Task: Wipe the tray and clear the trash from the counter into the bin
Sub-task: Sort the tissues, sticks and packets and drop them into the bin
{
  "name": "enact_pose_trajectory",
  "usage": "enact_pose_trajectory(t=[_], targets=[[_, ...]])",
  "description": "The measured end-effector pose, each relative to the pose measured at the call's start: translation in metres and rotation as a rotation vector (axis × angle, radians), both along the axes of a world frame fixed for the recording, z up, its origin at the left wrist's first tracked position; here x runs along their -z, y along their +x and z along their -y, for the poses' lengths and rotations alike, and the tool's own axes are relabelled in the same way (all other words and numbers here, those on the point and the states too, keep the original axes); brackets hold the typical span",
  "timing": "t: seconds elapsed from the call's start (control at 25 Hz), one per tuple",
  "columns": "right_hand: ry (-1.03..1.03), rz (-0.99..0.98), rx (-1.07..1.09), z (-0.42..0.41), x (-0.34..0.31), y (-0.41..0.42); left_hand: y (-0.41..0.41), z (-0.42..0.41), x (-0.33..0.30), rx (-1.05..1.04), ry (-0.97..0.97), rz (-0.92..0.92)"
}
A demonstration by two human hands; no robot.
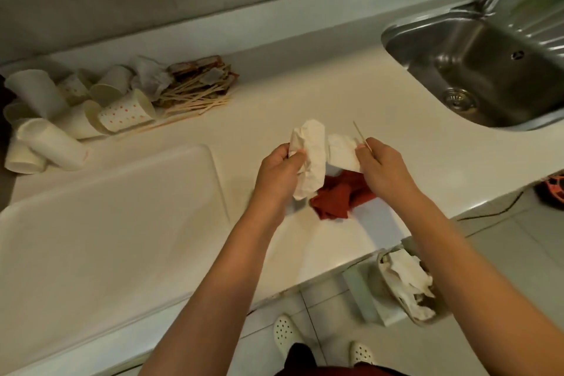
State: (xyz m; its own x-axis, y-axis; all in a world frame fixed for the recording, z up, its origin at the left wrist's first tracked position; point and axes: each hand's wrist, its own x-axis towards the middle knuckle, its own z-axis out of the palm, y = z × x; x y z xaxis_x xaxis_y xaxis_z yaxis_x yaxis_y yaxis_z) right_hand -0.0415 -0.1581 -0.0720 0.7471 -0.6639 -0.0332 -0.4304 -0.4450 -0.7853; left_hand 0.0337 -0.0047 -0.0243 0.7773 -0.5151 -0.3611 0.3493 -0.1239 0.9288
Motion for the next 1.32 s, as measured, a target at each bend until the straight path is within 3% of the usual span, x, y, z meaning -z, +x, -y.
enact_pose_trajectory(t=[0.2,0.32,0.44,0.56,0.76,0.88,0.96,1.08,1.2,1.32], targets=[[0.012,0.163,0.078,0.034,0.012,-0.073,-0.066,0.038,0.009,0.093,0.043,0.029],[-0.032,0.327,0.252,0.053,0.042,-0.133,-0.124,0.065,0.033,0.288,0.064,-0.064],[-0.005,0.356,0.387,0.060,0.088,-0.196,-0.181,0.083,0.070,0.455,0.149,-0.182],[0.085,0.254,0.471,0.064,0.146,-0.256,-0.221,0.094,0.124,0.530,0.280,-0.289],[0.480,-0.357,0.505,0.072,0.230,-0.304,-0.237,0.102,0.213,0.379,0.498,-0.542],[0.693,-0.531,0.520,0.084,0.243,-0.299,-0.239,0.119,0.240,0.370,0.595,-0.570],[0.742,-0.588,0.504,0.092,0.246,-0.292,-0.238,0.135,0.249,0.364,0.668,-0.533],[0.734,-0.525,0.500,0.102,0.246,-0.276,-0.235,0.159,0.255,0.351,0.703,-0.494],[0.664,-0.474,0.478,0.109,0.241,-0.269,-0.232,0.170,0.251,0.520,0.705,-0.476],[0.591,-0.471,0.454,0.107,0.233,-0.273,-0.228,0.158,0.251,0.661,0.820,-0.295]])
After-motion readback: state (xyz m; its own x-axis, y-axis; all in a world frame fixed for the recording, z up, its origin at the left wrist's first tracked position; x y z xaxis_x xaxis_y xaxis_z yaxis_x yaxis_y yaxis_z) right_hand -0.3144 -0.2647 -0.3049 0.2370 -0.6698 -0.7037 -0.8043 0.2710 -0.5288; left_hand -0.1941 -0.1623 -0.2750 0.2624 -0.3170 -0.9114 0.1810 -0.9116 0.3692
